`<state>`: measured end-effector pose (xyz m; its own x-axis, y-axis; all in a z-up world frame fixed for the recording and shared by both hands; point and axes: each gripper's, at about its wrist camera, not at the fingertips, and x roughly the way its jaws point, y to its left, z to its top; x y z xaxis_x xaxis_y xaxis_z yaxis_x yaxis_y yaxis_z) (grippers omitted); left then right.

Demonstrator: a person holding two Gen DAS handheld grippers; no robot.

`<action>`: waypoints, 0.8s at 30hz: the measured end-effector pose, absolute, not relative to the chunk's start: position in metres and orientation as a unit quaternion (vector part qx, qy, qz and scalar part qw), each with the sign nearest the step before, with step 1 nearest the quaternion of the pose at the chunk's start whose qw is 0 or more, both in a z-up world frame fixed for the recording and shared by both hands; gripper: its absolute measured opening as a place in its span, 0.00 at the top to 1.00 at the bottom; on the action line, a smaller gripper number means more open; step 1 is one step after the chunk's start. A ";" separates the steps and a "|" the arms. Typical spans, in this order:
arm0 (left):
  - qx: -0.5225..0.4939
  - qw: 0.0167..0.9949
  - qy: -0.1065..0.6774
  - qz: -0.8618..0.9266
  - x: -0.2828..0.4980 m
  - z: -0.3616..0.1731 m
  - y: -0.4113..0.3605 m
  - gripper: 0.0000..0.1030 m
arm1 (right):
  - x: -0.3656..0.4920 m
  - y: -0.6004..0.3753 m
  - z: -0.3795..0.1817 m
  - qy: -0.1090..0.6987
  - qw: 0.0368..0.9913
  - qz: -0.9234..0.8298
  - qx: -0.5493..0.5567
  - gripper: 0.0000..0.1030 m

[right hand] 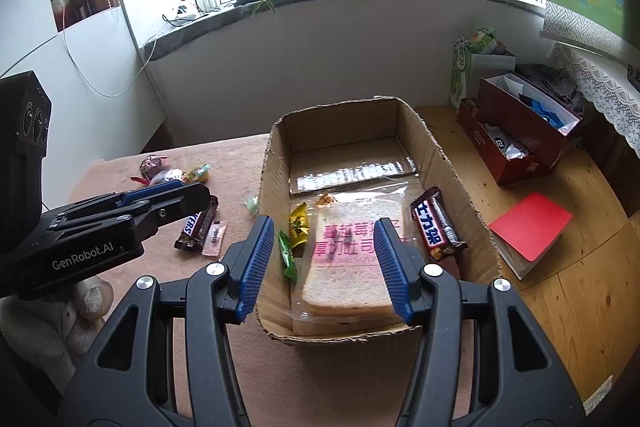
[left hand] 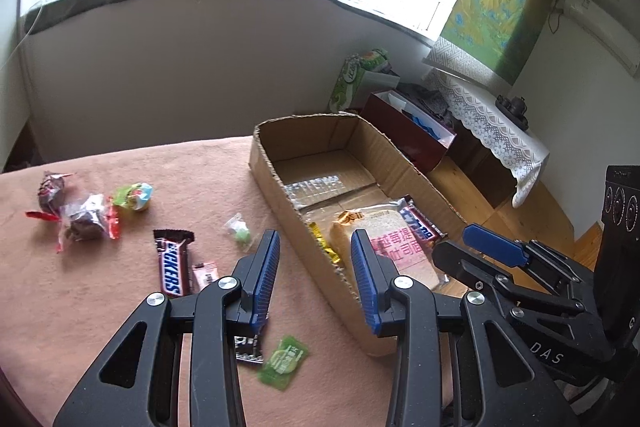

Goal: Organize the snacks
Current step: 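Grasp the clear chocolate candy bag with the left tool while the right tool grasps the Snickers bar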

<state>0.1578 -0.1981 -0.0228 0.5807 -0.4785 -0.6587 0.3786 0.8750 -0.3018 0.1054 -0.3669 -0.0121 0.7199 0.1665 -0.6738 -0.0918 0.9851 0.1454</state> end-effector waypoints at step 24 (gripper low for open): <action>-0.117 0.896 0.409 -0.127 0.212 -0.042 -0.034 0.66 | 0.160 -0.235 -0.042 0.417 0.892 0.170 0.027 0.46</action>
